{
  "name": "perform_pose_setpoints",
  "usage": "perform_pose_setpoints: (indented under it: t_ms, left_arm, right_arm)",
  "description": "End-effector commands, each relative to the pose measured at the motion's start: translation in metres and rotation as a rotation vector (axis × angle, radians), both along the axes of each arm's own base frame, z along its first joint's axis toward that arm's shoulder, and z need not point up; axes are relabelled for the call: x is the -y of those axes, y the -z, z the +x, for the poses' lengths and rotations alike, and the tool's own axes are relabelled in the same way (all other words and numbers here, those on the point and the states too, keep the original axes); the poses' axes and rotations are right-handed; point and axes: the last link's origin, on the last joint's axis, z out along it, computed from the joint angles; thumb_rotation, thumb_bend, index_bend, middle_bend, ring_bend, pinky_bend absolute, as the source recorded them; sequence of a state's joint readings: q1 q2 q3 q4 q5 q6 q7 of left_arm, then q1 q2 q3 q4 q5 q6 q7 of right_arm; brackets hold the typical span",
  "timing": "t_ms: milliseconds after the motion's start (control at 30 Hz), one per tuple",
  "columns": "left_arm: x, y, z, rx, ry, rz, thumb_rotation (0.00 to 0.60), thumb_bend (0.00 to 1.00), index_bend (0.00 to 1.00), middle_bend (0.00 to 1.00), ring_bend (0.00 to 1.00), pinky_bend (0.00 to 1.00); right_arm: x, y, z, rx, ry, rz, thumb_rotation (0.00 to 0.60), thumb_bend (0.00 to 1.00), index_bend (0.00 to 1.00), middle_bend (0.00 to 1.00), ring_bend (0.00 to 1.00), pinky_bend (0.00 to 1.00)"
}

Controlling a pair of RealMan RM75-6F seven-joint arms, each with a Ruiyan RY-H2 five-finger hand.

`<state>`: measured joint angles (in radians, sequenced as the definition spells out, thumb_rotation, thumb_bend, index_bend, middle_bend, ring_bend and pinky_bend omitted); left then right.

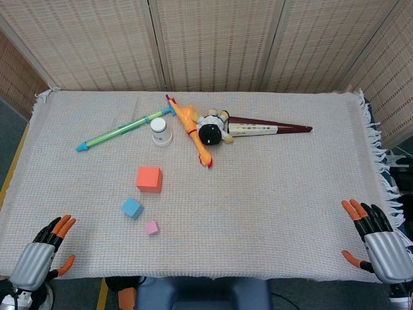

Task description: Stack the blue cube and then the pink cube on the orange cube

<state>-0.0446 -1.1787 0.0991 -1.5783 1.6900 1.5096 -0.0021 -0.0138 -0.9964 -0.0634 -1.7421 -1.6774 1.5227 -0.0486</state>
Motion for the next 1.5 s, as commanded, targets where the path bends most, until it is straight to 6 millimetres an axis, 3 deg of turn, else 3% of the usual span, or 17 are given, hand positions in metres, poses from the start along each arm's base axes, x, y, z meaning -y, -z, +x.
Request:
perform_pose_setpoints:
  t_ms: [33, 333, 433, 500, 600, 700, 900, 1500]
  left_arm:
    - [0.000, 0.000, 0.000, -0.004, -0.002, 0.007, 0.600, 0.35, 0.00, 0.00, 0.00, 0.16]
    - [-0.009, 0.012, 0.006, -0.039, 0.051, -0.046, 0.600, 0.35, 0.00, 0.00, 0.00, 0.18]
    - [-0.022, 0.018, 0.012, -0.107, 0.089, -0.073, 0.600, 0.35, 0.00, 0.08, 0.03, 0.23]
    - [-0.032, 0.021, 0.017, -0.144, 0.120, -0.080, 0.600, 0.35, 0.00, 0.24, 0.18, 0.39]
    - [-0.048, 0.028, 0.025, -0.196, 0.166, -0.097, 0.600, 0.36, 0.01, 0.57, 0.50, 0.66]
    - [-0.065, 0.037, 0.032, -0.224, 0.204, -0.120, 0.600, 0.36, 0.04, 0.80, 0.78, 0.85]
    - [-0.093, 0.055, 0.042, -0.293, 0.291, -0.126, 0.600, 0.36, 0.10, 0.97, 0.94, 0.93]
    - [-0.131, 0.085, 0.050, -0.383, 0.351, -0.174, 0.600, 0.36, 0.15, 1.00, 0.99, 0.98]
  right_arm:
    - [0.000, 0.000, 0.000, 0.002, 0.000, 0.003, 0.600, 0.07, 0.00, 0.00, 0.00, 0.00]
    - [0.002, 0.000, -0.001, 0.001, 0.012, -0.006, 0.600, 0.07, 0.00, 0.00, 0.00, 0.00]
    - [0.003, 0.000, -0.002, 0.000, 0.016, -0.006, 0.600, 0.07, 0.00, 0.00, 0.00, 0.00]
    - [0.005, 0.001, -0.001, -0.002, 0.016, -0.006, 0.600, 0.07, 0.00, 0.00, 0.00, 0.00]
    - [0.007, 0.005, -0.003, -0.013, 0.022, 0.005, 0.600, 0.07, 0.00, 0.00, 0.00, 0.00]
    - [0.011, 0.008, -0.003, -0.015, 0.020, 0.013, 0.600, 0.07, 0.00, 0.00, 0.00, 0.00]
    - [0.015, 0.014, -0.007, -0.051, 0.042, 0.031, 0.600, 0.07, 0.00, 0.00, 0.00, 0.00]
    - [0.016, 0.012, -0.010, -0.063, 0.079, 0.036, 0.600, 0.07, 0.00, 0.00, 0.00, 0.00]
